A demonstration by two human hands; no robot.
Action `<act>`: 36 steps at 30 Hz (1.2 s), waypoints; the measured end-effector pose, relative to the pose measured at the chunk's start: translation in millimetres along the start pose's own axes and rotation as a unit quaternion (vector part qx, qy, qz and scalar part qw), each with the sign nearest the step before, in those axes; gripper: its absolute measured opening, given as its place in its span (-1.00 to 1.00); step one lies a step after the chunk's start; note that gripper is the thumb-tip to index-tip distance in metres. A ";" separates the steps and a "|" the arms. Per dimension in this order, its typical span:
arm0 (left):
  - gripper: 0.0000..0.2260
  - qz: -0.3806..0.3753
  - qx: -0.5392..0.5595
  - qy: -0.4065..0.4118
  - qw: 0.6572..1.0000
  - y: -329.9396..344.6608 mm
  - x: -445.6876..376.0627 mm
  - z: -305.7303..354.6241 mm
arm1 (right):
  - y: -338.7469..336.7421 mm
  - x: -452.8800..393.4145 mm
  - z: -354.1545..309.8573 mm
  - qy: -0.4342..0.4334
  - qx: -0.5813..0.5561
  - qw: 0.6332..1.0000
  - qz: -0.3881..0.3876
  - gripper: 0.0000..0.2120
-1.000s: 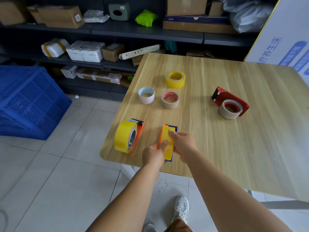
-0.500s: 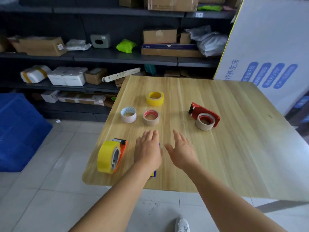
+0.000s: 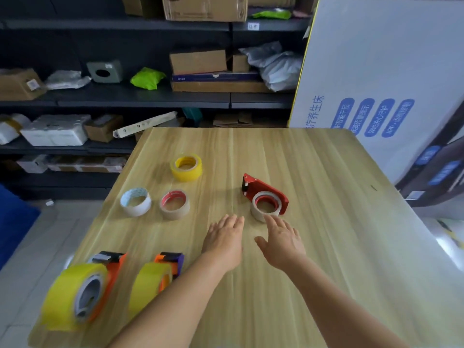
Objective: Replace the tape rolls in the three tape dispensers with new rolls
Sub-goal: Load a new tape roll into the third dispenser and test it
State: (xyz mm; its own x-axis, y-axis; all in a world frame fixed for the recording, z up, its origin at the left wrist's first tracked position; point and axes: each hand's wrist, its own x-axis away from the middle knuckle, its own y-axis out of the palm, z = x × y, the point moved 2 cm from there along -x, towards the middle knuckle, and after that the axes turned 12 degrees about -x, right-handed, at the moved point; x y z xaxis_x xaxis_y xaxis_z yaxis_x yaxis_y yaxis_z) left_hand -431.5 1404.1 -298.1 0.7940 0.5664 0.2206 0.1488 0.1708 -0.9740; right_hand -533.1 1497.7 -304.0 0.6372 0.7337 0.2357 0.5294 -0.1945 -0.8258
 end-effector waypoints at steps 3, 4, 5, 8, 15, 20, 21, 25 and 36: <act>-0.39 -0.026 -0.004 0.004 1.000 2.8 -35.3 26.5 | -18.0 -33.5 25.5 -0.007 0.005 1.000 -0.017 -0.39; -0.40 -0.034 -0.005 0.004 0.999 3.7 -46.3 33.4 | -22.7 -43.9 32.4 -0.010 0.006 1.000 -0.024 -0.39; -0.41 -0.040 -0.006 0.003 0.999 4.6 -56.4 39.6 | -26.8 -53.8 38.5 -0.017 0.010 0.999 -0.031 -0.40; -0.44 -0.065 -0.019 0.007 0.998 8.8 -81.2 53.8 | -35.2 -79.8 53.4 -0.058 0.040 0.996 -0.053 -0.46; -0.52 -0.084 -0.055 -0.033 0.994 24.3 -106.8 53.5 | -37.8 -116.7 72.2 -0.131 0.131 0.981 -0.060 -0.45; -0.53 -0.063 -0.070 -0.092 0.991 16.8 -117.0 34.9 | -43.6 -131.1 63.5 -0.161 0.129 0.978 -0.003 -0.63; -0.49 -0.055 -0.058 -0.096 0.992 16.1 -118.1 33.6 | -42.9 -132.1 61.2 -0.167 0.122 0.978 -0.010 -0.61; -0.07 -0.081 0.017 -0.093 0.992 19.0 -127.1 34.3 | -32.2 -133.4 49.3 -0.206 0.111 0.970 -0.060 -0.37; -0.19 -0.073 0.174 -0.068 0.980 28.2 -138.9 15.2 | -15.5 -146.5 39.5 -0.170 0.131 0.968 -0.128 0.00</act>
State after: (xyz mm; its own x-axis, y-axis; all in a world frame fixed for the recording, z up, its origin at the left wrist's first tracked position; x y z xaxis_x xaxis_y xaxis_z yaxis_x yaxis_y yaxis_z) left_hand -546.5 1342.5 -355.4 0.6904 0.6137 0.3831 0.0261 0.5081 -0.8609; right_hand -656.8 1418.9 -345.9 0.2592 0.9165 0.3046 0.4566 0.1616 -0.8749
